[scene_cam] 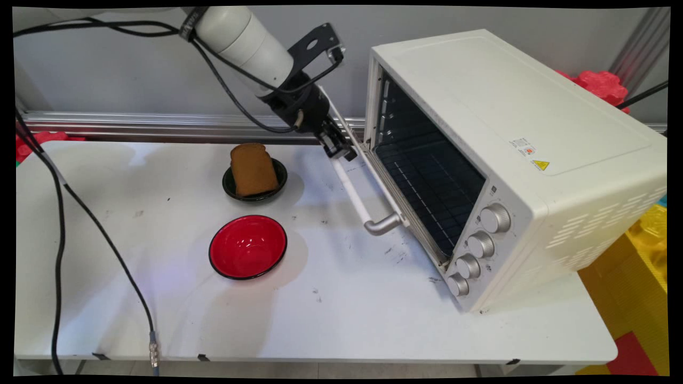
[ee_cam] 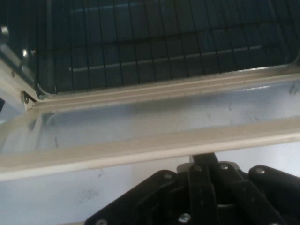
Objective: Open the oven
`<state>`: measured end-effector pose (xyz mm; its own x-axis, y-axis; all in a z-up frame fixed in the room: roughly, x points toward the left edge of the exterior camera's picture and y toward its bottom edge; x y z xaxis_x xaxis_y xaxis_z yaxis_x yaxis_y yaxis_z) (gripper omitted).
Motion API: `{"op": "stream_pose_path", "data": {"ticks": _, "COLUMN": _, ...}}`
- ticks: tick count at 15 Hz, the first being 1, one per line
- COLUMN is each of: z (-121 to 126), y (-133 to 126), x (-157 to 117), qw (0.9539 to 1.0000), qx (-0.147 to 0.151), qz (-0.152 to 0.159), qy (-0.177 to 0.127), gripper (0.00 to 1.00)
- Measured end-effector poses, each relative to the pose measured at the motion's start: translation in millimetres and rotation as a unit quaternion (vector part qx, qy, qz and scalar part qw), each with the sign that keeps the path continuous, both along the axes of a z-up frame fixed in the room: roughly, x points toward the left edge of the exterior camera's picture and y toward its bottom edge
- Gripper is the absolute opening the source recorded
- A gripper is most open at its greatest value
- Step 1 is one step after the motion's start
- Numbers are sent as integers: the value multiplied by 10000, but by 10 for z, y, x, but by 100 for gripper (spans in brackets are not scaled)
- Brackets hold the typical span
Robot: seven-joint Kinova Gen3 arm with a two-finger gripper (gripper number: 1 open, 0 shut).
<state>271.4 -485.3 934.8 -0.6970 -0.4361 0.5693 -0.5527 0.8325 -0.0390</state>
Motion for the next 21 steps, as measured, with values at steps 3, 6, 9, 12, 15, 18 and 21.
{"op": "stream_pose_path", "data": {"ticks": 3, "z": -109, "y": 24, "x": 75, "qw": 10000, "qx": -32, "qz": -53, "qy": -57, "gripper": 0}}
{"op": "stream_pose_path", "data": {"ticks": 6, "z": -217, "y": 60, "x": 146, "qw": 9999, "qx": -57, "qz": -100, "qy": -79, "gripper": 0}}
{"op": "stream_pose_path", "data": {"ticks": 9, "z": -322, "y": 118, "x": 224, "qw": 9998, "qx": -70, "qz": -158, "qy": -91, "gripper": 0}}
{"op": "stream_pose_path", "data": {"ticks": 12, "z": -402, "y": 168, "x": 287, "qw": 9997, "qx": -68, "qz": -211, "qy": -107, "gripper": 0}}
{"op": "stream_pose_path", "data": {"ticks": 15, "z": -491, "y": 239, "x": 366, "qw": 9995, "qx": -61, "qz": -279, "qy": -118, "gripper": 0}}
{"op": "stream_pose_path", "data": {"ticks": 18, "z": -570, "y": 311, "x": 443, "qw": 9994, "qx": -47, "qz": -333, "qy": -129, "gripper": 0}}
{"op": "stream_pose_path", "data": {"ticks": 21, "z": -634, "y": 362, "x": 495, "qw": 9993, "qx": -35, "qz": -355, "qy": -135, "gripper": 0}}
